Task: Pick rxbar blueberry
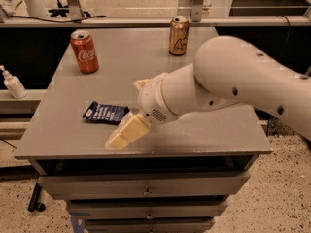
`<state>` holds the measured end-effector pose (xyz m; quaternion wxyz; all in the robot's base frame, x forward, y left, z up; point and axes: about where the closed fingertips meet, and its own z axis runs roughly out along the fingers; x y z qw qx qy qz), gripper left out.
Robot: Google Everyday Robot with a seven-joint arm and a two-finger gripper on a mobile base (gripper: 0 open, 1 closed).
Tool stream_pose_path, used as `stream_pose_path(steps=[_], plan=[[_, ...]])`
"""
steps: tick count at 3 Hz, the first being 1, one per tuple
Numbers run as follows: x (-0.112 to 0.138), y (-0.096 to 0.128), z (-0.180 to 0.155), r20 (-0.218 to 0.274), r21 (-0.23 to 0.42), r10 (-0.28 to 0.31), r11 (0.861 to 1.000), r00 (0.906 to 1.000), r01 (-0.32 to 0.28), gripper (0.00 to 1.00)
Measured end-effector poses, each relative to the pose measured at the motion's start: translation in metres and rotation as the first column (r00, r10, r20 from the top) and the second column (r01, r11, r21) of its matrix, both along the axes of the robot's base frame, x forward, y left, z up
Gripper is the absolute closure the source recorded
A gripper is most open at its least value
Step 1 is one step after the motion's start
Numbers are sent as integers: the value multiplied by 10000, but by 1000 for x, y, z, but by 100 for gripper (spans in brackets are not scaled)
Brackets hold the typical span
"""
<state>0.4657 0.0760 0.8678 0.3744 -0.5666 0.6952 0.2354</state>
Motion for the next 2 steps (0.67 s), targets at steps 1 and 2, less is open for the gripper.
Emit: stream_pose_path(steps=[1,2], plan=[[15,29,-15,42,293,159,9994,9999,-160,0],[34,44,-32,108,247,240,9994,9997,-242,0]])
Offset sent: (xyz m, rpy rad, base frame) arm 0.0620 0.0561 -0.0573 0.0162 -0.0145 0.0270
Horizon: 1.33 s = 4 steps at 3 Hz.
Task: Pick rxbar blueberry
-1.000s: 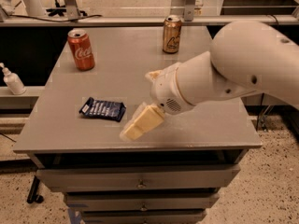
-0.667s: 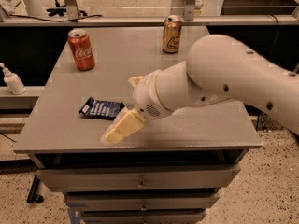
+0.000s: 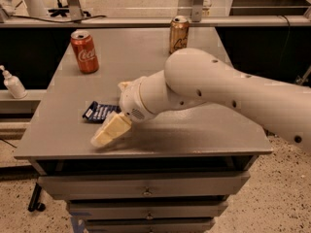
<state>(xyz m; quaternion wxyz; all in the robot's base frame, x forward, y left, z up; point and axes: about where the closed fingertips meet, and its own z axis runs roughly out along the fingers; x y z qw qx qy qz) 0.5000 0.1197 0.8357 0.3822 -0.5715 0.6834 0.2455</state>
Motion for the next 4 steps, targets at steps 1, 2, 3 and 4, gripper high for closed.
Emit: stream_pose_path(steps=[1,2,3,4], plan=[[18,-3,-13,42,-172,-122,9998,9999,122,18],[33,-9,-17,20,-407,-284,9988,9996,284,42],[36,-11,-16,-12,-458,-350,9983,9994,349,65],[36,-11,-15,-12,-458,-351,9983,9994,350,88]])
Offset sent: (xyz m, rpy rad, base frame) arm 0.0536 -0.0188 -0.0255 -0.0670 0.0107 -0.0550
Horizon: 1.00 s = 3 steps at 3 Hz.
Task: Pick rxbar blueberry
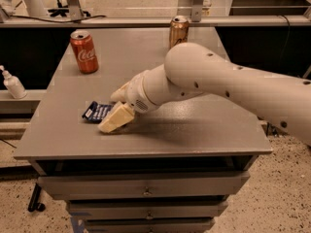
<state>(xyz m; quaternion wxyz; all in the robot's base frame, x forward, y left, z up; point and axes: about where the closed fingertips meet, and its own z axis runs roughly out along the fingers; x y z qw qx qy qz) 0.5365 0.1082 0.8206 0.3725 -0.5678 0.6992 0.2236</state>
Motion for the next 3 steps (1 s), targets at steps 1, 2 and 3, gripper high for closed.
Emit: stream_pose_path(steps=[1,2,3], plan=[[1,-2,1,1,-7,-30,10000,10000,30,100],[1,-2,4,1,-7,-31,10000,10000,31,100],[1,-2,4,2,-8,-33,10000,10000,33,100]])
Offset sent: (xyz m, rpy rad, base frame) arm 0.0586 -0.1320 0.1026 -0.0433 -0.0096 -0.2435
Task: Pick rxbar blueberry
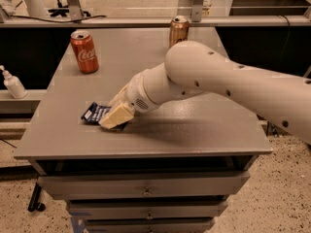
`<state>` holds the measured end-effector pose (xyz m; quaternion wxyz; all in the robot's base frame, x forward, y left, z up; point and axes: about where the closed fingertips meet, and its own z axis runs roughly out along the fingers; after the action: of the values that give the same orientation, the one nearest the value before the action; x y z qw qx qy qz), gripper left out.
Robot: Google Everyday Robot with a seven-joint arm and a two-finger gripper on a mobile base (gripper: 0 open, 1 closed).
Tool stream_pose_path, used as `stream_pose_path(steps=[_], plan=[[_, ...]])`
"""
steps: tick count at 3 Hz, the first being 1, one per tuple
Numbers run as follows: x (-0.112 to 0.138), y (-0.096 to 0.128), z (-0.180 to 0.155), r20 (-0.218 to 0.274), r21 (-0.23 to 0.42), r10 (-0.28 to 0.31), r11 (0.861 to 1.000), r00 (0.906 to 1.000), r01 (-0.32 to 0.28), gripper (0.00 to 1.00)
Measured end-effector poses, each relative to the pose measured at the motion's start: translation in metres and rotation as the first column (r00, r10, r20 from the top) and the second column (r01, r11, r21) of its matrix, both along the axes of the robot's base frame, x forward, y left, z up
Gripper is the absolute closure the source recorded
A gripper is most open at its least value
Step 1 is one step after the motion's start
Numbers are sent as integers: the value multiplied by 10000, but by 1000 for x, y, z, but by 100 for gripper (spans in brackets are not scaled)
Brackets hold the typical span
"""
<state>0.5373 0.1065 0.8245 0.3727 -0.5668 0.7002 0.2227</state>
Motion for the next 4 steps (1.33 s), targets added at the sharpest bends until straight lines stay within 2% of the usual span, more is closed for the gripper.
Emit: stream_pose_path(steps=[2,3,4], plan=[[0,0,0,0,0,0,10000,10000,0,100],[0,0,0,1,-1,0,10000,10000,0,84],[0,0,0,2,-1,1,10000,10000,-1,61]])
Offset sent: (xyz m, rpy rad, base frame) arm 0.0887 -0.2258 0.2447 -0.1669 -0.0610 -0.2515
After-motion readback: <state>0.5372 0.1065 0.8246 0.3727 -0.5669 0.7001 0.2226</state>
